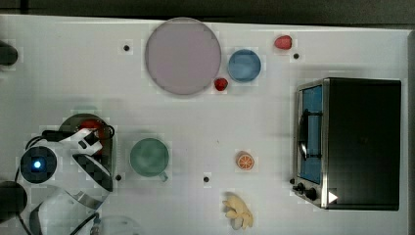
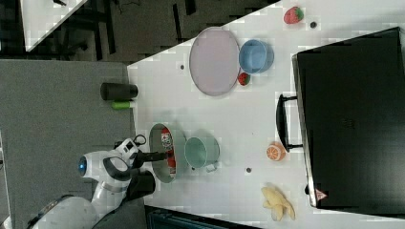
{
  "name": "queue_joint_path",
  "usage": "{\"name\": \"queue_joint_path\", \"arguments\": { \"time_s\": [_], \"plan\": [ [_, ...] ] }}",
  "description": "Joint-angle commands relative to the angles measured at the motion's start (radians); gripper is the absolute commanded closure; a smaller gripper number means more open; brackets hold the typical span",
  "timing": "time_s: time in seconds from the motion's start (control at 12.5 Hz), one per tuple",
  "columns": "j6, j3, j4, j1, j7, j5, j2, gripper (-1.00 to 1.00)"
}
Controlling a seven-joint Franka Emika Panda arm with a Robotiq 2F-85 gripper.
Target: Pick ketchup from strainer and place it on the table
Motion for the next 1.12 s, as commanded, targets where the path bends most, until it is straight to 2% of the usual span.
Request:
{"name": "queue_joint_path", "arguments": {
  "time_s": [0.08, 0.24, 0.56, 0.64, 0.88, 1.12],
  "plan": [
    [0.019, -0.027, 0.060, 0.014, 0.075, -0.074, 0.033, -1.00],
    [0.019, -0.051, 0.090, 0.031, 0.084, -0.115, 0.077, -1.00],
    [0.019, -0.088, 0.134, 0.082, 0.137, -0.124, 0.153, -1.00],
    [0.019, -0.099, 0.141, 0.095, 0.140, -0.136, 0.161, -0.91],
    [0.023, -0.117, 0.145, 0.116, 0.140, -0.137, 0.156, -0.20],
    [0.013, -0.091, 0.140, 0.113, 0.140, -0.131, 0.093, -0.19]
  ]
}}
